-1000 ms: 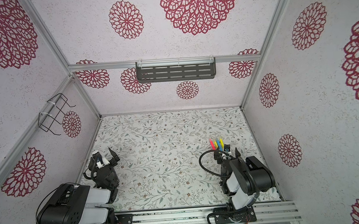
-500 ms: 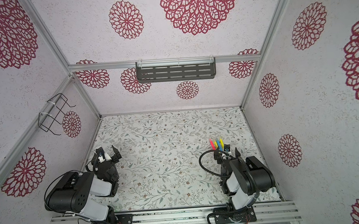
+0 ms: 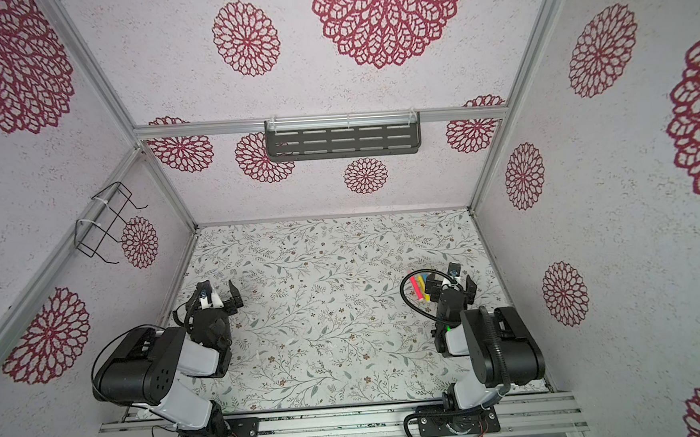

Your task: Insert the pens into the pen caps

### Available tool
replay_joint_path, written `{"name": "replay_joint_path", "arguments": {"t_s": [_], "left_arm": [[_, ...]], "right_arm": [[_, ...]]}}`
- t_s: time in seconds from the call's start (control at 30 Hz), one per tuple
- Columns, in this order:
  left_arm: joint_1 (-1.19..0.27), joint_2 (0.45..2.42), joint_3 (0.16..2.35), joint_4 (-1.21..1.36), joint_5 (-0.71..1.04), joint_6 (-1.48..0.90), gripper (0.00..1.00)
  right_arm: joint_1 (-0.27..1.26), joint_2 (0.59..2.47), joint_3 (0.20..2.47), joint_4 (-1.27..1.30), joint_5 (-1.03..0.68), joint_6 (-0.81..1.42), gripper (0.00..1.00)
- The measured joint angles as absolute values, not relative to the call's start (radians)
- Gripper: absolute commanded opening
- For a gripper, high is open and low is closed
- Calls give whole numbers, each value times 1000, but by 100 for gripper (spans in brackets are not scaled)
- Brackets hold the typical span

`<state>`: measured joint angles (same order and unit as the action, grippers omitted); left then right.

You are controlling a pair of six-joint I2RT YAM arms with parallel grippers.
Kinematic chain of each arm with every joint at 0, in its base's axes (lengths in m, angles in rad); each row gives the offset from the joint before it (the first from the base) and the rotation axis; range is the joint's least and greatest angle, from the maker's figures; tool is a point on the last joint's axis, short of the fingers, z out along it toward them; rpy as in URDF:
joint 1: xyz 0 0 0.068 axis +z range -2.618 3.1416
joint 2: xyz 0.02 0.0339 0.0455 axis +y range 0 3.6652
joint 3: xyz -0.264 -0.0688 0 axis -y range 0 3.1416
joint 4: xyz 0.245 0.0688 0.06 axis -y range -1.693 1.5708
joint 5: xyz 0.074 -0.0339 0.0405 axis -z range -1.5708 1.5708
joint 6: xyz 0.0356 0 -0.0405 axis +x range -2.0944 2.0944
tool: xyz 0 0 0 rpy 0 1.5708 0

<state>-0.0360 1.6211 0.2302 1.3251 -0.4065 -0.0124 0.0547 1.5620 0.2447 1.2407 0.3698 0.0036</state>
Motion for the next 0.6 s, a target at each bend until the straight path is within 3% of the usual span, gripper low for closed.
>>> {"name": "replay_joint_path", "arguments": {"t_s": [0.3, 0.6], "left_arm": [[91, 1567, 409, 1003, -234, -81, 99], [130, 1567, 424, 881, -161, -128, 99]], "right_arm": [[56, 1562, 239, 1209, 360, 18, 99], [50, 1562, 223, 1209, 381, 45, 99]]}}
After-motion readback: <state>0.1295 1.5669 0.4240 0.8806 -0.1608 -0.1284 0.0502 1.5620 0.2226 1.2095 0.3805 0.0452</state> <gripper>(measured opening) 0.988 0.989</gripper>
